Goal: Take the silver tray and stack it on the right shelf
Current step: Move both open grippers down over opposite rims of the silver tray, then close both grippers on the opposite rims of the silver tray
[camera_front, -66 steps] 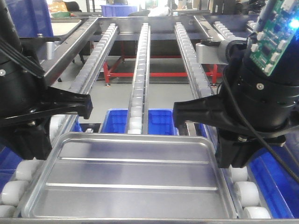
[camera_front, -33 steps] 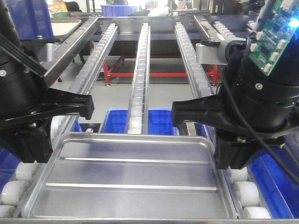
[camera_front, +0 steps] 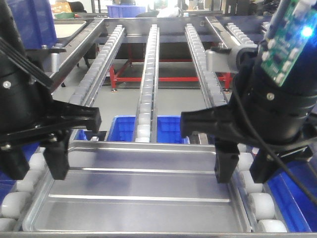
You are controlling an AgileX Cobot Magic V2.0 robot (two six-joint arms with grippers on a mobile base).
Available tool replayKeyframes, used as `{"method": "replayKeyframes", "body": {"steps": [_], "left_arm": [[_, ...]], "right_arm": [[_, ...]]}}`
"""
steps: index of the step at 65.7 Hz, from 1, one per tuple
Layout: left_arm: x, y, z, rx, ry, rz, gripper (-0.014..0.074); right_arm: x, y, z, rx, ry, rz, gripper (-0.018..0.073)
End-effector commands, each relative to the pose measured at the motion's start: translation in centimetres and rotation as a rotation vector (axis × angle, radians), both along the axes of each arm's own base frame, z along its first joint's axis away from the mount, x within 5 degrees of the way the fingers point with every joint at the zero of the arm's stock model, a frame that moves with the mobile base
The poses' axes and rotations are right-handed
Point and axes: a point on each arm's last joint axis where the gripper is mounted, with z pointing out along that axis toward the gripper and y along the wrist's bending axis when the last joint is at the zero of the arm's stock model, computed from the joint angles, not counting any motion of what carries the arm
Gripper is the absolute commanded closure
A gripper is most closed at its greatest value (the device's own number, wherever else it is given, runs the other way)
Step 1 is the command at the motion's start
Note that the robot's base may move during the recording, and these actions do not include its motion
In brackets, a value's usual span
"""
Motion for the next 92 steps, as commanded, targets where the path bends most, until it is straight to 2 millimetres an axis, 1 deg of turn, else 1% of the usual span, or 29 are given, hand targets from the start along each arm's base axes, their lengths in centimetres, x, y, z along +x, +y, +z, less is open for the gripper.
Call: {"method": "replayKeyframes", "body": {"steps": [1,8,32,39,52,68,77,92], "left_arm": [[0.2,-0.6,1.6,-0.057,-0.05,-0.001,0.0308],[0.2,-0.7,1.5,-0.061,-0.056,-0.004,0.0322],[0.7,-0.8,0.6,-0.024,-0.059,-0.027,0.0322],[0.8,-0.8,0.5,-0.014,-0.064,-0.035,0.0322],[1.0,-1.0,-0.6,0.013,-0.033,-0.033,0.0322],[0.9,-1.0,-0.8,0.008,-0.019,-0.024,0.0324],[0.9,-1.1,-0.8,0.006,-0.017,-0.022,0.0357],[0.9,-1.1,-0.8,0.002,-0.015,-0.019,0.0402]], "right_arm": [[0.7,0.5,1.3,0.051,-0.064,0.01,0.0161],[0.9,0.6,1.0,0.054,-0.064,0.011,0.0161],[1.2,0.8,0.4,0.056,-0.061,0.012,0.0165],[1.2,0.8,0.5,0.058,-0.062,0.013,0.0165],[1.2,0.9,0.5,0.062,-0.067,0.014,0.0165],[1.2,0.9,0.5,0.064,-0.068,0.013,0.0165],[1.3,0.8,0.5,0.064,-0.068,0.01,0.0165],[2.0,-0.1,0.3,0.055,-0.062,-0.028,0.0165]]}}
